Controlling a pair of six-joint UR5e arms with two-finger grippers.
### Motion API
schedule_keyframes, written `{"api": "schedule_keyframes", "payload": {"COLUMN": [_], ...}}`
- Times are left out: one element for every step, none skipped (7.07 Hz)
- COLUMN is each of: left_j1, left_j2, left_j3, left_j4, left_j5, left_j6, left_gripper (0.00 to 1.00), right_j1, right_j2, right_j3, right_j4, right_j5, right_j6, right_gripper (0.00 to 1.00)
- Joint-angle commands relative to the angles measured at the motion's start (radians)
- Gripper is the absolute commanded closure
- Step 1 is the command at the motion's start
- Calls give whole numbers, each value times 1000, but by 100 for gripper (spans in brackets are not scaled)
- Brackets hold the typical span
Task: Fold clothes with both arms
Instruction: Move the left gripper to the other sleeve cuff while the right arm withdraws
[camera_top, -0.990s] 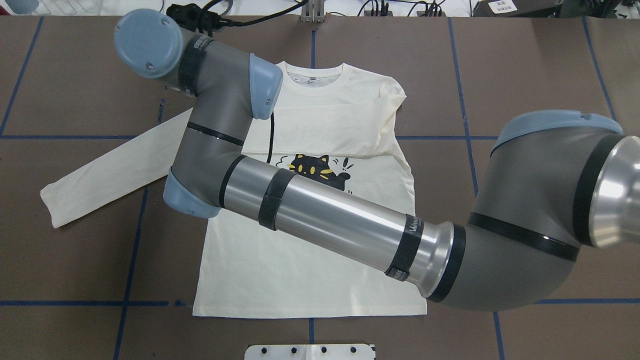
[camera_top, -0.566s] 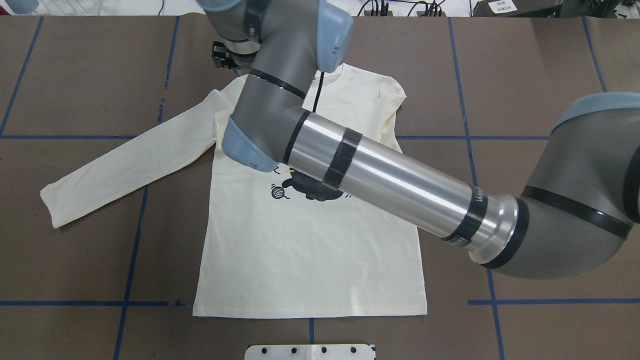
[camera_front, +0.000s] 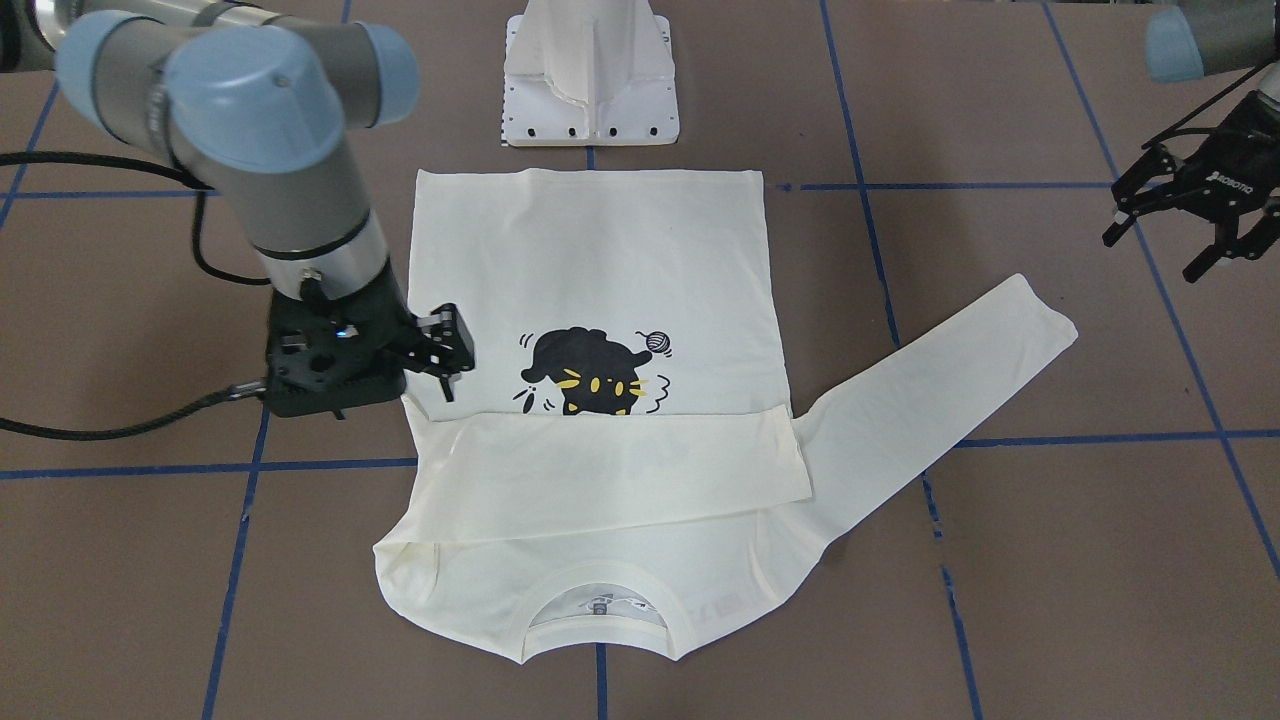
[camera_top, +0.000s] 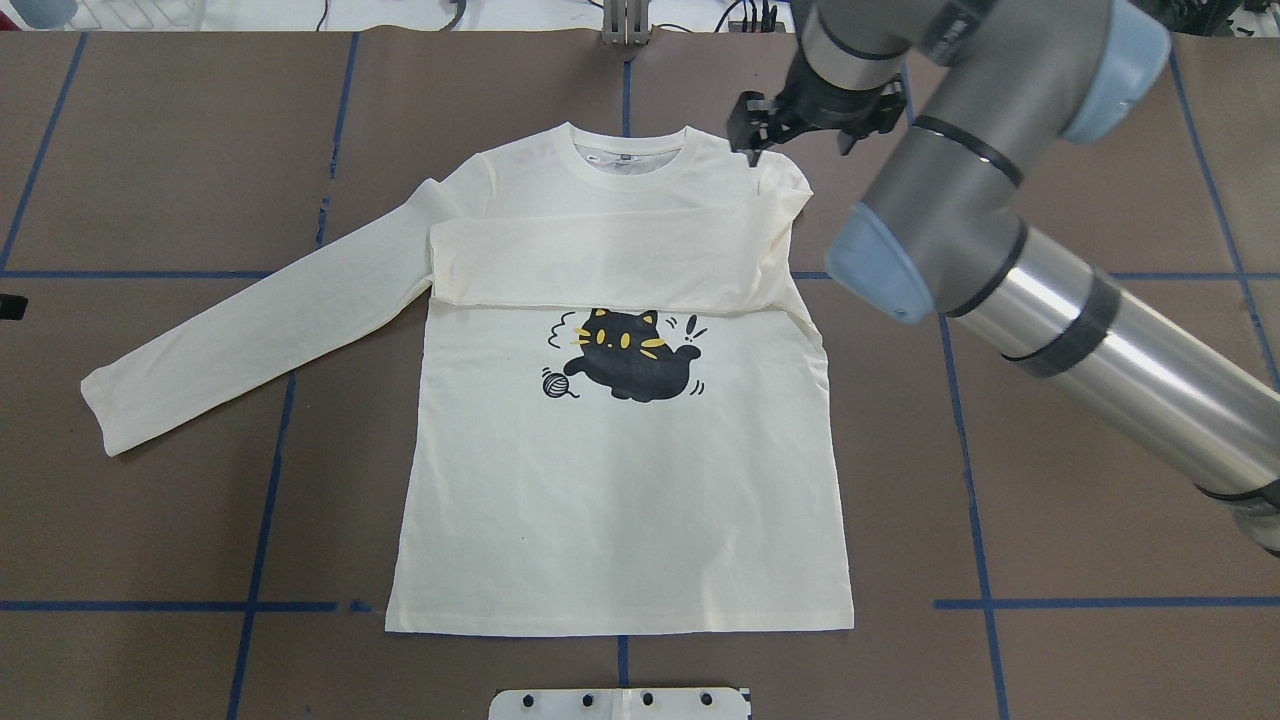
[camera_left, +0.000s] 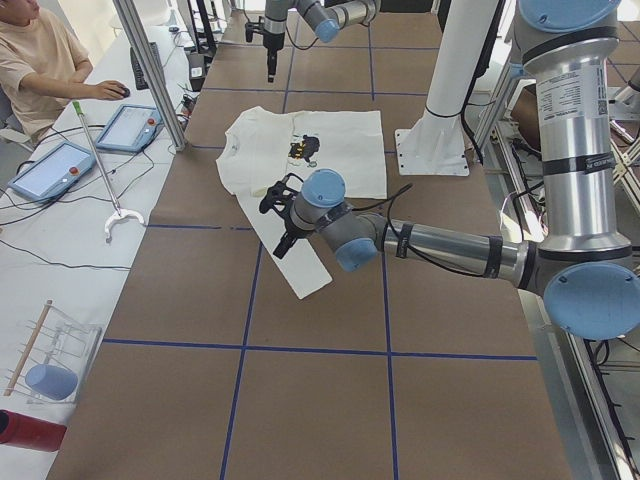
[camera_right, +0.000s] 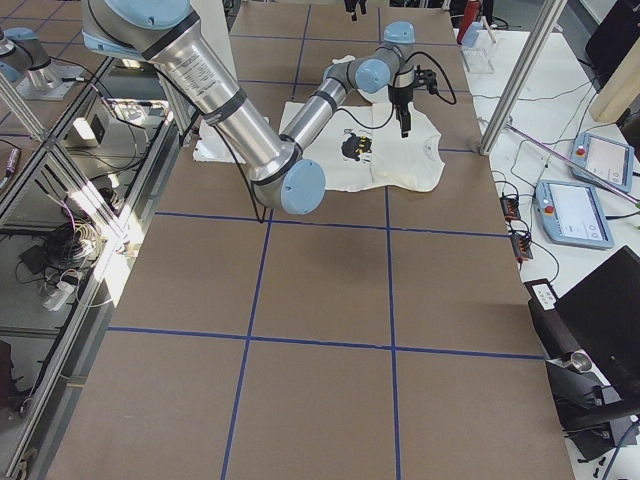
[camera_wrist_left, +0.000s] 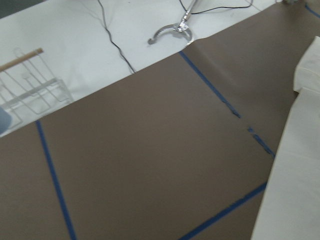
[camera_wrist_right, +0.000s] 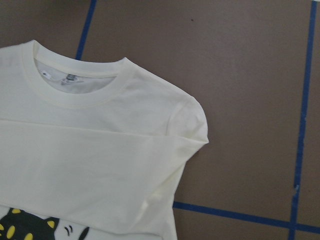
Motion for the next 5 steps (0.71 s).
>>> {"api": "schedule_keyframes", "payload": {"left_j1": [155, 223, 314, 391, 410], "left_j2": [75, 88, 89, 89, 88], "left_j3": [-22, -21, -16, 19, 60], "left_j4": [-2, -2, -2, -3, -40], "left_j5": [130, 189, 267, 343, 376], "left_j6": [-49, -65, -139, -175, -175], "left_gripper": [0, 0, 0, 0, 2], "right_j1": [107, 163, 234, 297, 323], "right_j2": [-274, -368, -454, -531, -581], "right_j3": [216, 254, 258, 275, 325], "right_j4": [-30, -28, -18, -16, -16], "right_j5": [109, 130, 174, 220, 236], "right_j6": [-219, -361, -494, -596, -604], "right_gripper": [0, 0, 0, 0, 0]}}
